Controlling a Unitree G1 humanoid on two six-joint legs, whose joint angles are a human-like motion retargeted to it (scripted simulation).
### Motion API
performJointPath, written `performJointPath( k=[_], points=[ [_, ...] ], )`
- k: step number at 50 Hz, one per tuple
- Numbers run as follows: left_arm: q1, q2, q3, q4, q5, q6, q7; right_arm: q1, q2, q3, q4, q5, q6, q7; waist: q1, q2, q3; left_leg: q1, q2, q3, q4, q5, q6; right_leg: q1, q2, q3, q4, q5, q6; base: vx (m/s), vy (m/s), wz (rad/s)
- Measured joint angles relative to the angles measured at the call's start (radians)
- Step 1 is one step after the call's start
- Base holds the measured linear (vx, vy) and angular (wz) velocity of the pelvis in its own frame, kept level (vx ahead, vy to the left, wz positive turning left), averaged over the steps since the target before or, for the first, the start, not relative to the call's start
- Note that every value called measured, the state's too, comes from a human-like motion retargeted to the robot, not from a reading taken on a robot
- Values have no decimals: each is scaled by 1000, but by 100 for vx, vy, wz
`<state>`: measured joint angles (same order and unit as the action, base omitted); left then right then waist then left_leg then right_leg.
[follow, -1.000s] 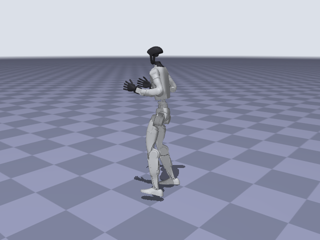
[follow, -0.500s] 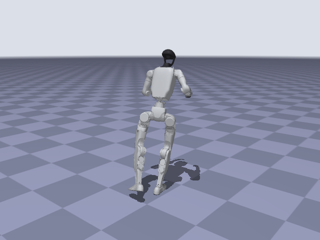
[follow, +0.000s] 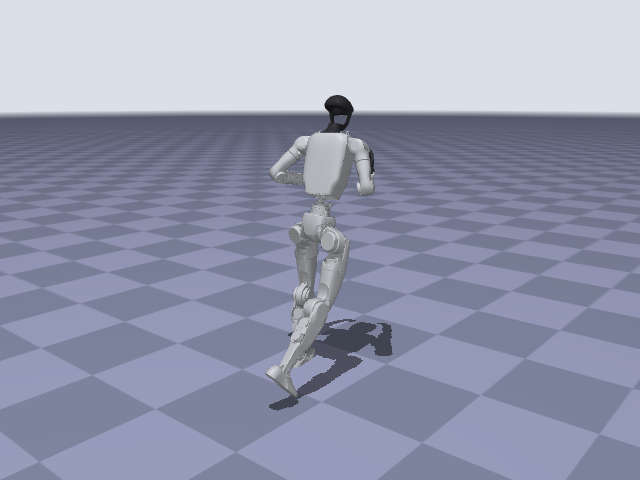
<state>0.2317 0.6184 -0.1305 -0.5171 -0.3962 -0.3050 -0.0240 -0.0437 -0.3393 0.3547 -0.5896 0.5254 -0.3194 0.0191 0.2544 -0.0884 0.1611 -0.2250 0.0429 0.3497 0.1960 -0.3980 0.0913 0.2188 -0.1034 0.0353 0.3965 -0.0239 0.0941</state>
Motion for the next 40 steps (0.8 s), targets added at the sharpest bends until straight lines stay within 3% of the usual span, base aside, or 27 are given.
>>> performJointPath(
  k=[3,6,9,12,14,16,18,20,22,25,28,31,35,38,40],
  points=[
    [-483,-181,-227,250,197,16,96,225,-21,-13,231,-76,-1,-57,-5,30,53,26,-17,-71,172,-171,48,-190,-15,-51,483,-200,-59,89,30,104],
    [-927,-394,-363,394,423,63,168,409,-51,-40,440,-98,22,-66,-41,23,72,34,-45,-107,238,-245,11,-433,-30,-72,776,-360,-105,87,21,119],
    [-1193,-532,-378,315,574,64,215,547,-193,-77,380,-52,12,60,-195,84,38,93,-29,-162,162,-191,-81,-615,-35,-175,751,-425,-118,100,12,152],
    [-1285,-569,-400,196,594,62,275,605,-333,-111,278,1,18,108,-371,176,-5,188,15,-209,38,-24,-148,-691,-3,-265,421,-380,-90,116,-6,117],
    [-1249,-554,-401,125,538,66,260,590,-359,-137,252,22,55,110,-463,201,-3,276,20,-237,-34,125,-173,-659,10,-299,84,-307,-58,127,-23,85],
    [-1150,-512,-377,52,464,81,213,529,-333,-142,258,29,101,102,-537,183,32,396,4,-277,-96,264,-174,-592,3,-332,-194,-268,-19,133,-33,54],
    [-997,-461,-342,-3,383,85,161,437,-277,-117,291,0,118,69,-575,146,76,505,-16,-325,-108,363,-130,-535,-4,-349,-313,-249,12,134,-37,-4],
    [-809,-421,-306,-10,282,74,99,337,-214,-79,341,-26,108,18,-566,101,113,545,-52,-351,19,380,-51,-476,-18,-323,-307,-211,4,130,-35,-63],
    [-604,-387,-251,53,254,72,64,218,-153,-33,408,-24,83,-33,-523,81,133,440,-68,-310,371,276,1,-442,-27,-267,-207,-261,-49,122,-30,-96],
    [-293,-320,-129,201,328,101,93,-10,-69,41,479,-16,36,-129,-446,117,131,164,1,-251,913,93,45,-469,18,-212,11,-460,-122,115,-23,-94],
    [20,-227,-24,166,124,72,39,-186,40,34,362,51,12,-165,-339,88,64,-91,10,-219,1120,-4,104,-439,31,-179,42,-523,-101,122,-20,-84],
    [241,-84,37,40,-64,45,-16,-207,125,-14,167,132,-5,-150,-172,-16,-25,-242,-33,-132,961,-25,127,-337,-5,-126,-96,-408,-35,134,-14,-95],
    [376,-44,106,-38,-169,55,-65,-133,153,-9,40,122,39,-73,-6,-113,-75,-207,-82,-7,315,77,64,-150,-36,-47,-310,-69,47,143,4,-103],
    [311,-118,123,-69,-143,56,-74,-61,110,25,31,82,84,28,27,-51,-28,-70,-58,16,-71,91,-63,55,29,38,-381,99,37,147,19,-64],
    [187,-174,98,-66,-59,40,-61,-15,66,65,59,51,75,66,0,6,18,0,-28,-13,-109,100,-99,143,67,40,-296,90,-17,140,21,14]
  ],
)
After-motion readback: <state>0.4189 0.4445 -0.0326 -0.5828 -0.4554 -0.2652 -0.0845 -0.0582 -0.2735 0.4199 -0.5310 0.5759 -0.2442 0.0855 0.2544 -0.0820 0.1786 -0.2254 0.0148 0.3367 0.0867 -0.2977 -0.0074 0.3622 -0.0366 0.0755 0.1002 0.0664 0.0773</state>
